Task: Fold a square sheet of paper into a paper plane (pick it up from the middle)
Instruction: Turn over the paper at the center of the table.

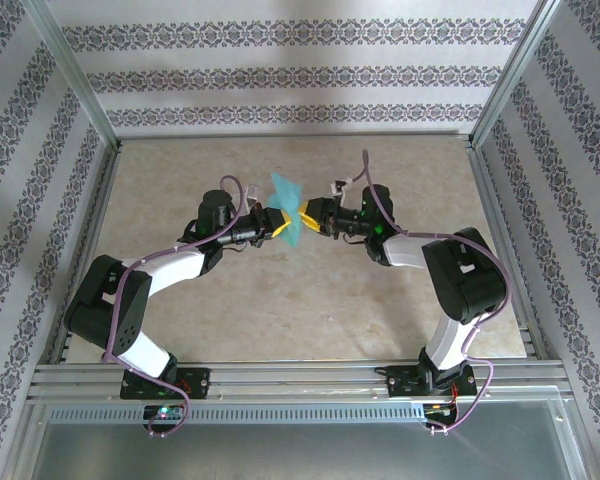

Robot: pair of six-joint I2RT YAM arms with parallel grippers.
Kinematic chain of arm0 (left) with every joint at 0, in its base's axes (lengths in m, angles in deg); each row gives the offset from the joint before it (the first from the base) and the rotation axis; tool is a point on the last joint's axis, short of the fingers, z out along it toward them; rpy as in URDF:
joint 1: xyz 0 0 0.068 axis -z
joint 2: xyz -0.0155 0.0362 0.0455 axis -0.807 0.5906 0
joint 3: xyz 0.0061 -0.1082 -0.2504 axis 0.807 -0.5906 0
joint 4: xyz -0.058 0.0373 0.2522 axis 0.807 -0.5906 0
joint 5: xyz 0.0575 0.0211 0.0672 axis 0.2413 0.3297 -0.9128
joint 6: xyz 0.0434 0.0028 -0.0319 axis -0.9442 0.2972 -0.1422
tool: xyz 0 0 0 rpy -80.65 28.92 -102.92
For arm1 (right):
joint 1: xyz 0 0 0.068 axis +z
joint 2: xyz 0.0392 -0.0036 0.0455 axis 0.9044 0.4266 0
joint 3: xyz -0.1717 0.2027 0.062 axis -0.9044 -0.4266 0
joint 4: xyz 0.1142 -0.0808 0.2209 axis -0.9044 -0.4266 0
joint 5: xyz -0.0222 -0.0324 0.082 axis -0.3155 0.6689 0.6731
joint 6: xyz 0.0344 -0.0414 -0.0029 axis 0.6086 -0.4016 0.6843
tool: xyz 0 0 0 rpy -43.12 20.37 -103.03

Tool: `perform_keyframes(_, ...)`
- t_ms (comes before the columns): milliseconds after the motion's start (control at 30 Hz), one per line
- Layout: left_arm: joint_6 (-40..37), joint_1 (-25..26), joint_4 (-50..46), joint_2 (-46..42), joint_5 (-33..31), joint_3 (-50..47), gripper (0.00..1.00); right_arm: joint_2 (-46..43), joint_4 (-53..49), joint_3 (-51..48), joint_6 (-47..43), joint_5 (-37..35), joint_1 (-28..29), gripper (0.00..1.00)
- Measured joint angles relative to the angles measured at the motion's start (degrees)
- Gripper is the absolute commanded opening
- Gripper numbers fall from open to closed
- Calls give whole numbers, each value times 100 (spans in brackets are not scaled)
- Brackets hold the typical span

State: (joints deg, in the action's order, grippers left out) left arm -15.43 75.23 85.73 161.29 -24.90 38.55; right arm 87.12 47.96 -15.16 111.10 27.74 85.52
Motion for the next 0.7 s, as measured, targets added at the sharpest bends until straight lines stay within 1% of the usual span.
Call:
perform_keyframes(67,-175,-52,-328,-24,-22,42,8,-186,-354,-138,-275,-129,-175,47)
perform_keyframes(133,-474,-87,-901,-94,-107,155,8,-400,-750,-221,-595,-291,-326,50)
perform_keyframes(200,-960,-98,-1773,-210,-310,433,8,-662,-1198,-267,-970,-494,-439,52)
perform_keyframes(300,-1880,-90,-3322,-343,-839,1169,8,-1145,-2070,-273,-1709,-973,-529,56)
perform_keyframes(400,-2739,-74,-4706,-356,-1609,1961,8,-1665,-3062,-262,-2542,-1639,-516,61)
perform_keyframes(500,-3429,24,-5987,-210,-2573,2715,8,-2151,-3943,-236,-3322,-2448,-476,65)
perform_keyframes(600,-3926,232,-7029,157,-3670,3359,8,-2612,-4562,-236,-3989,-3209,-452,71)
perform_keyframes(700,-4207,470,-7849,627,-4736,3816,8,-3027,-4929,-236,-4533,-3860,-450,73)
